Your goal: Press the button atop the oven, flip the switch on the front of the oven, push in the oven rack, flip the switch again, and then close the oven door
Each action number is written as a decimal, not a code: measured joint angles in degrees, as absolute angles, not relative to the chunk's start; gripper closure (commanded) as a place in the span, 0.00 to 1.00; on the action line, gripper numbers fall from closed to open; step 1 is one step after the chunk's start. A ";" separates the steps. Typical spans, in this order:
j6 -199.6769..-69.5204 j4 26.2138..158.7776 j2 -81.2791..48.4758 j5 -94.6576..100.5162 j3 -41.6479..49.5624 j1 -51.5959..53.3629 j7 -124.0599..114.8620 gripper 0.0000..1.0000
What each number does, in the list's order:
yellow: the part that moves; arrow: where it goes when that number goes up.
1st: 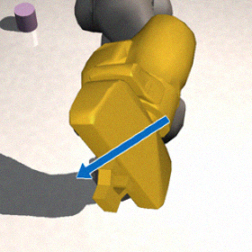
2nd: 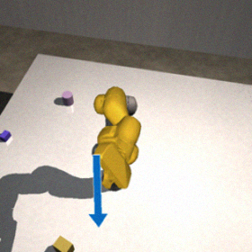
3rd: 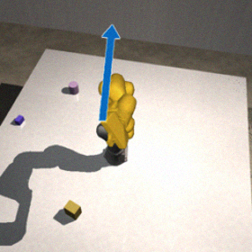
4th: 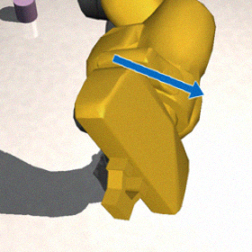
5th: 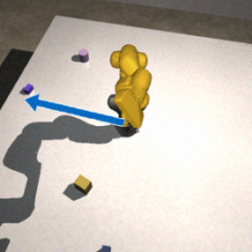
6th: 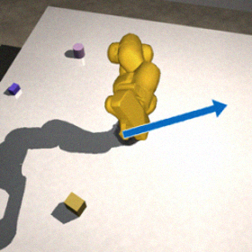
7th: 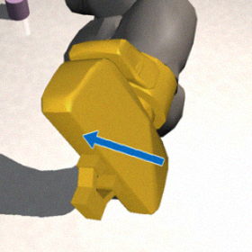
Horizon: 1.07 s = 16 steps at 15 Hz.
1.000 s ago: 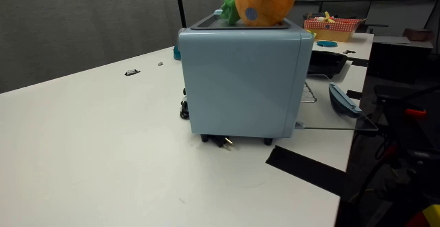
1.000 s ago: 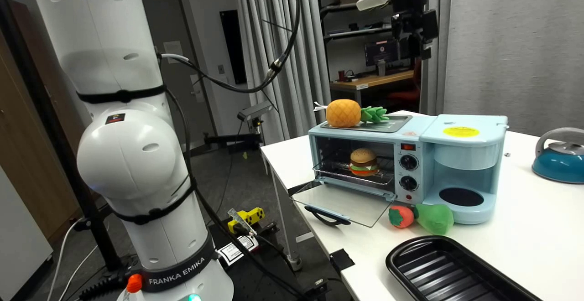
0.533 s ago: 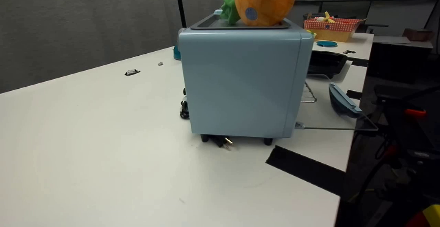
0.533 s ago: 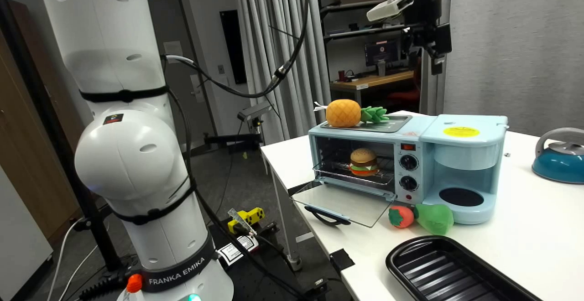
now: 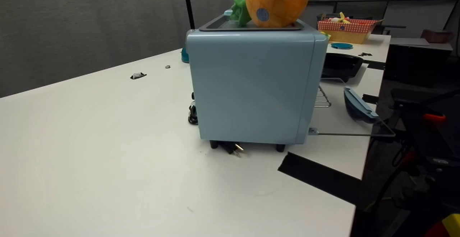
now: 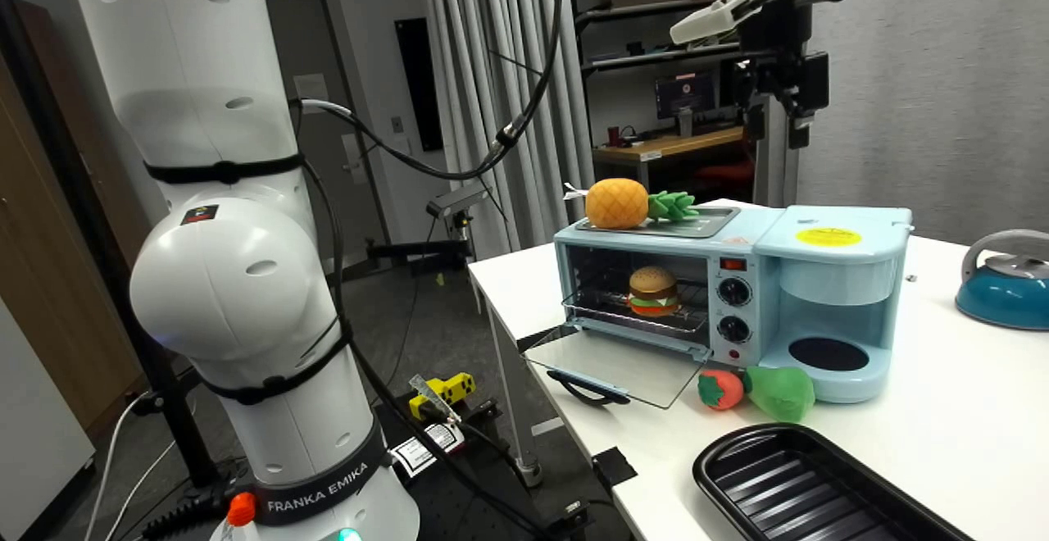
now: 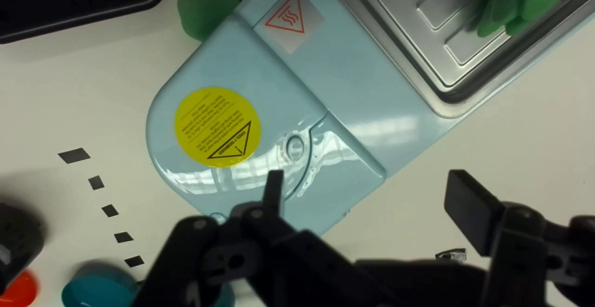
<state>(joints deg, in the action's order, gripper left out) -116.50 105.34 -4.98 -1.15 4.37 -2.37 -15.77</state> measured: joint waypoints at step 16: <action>-121.50 108.27 -6.17 -1.15 4.37 -2.44 -14.13 1.00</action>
<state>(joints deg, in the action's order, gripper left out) -121.50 108.27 -6.17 -1.15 4.37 -2.44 -14.13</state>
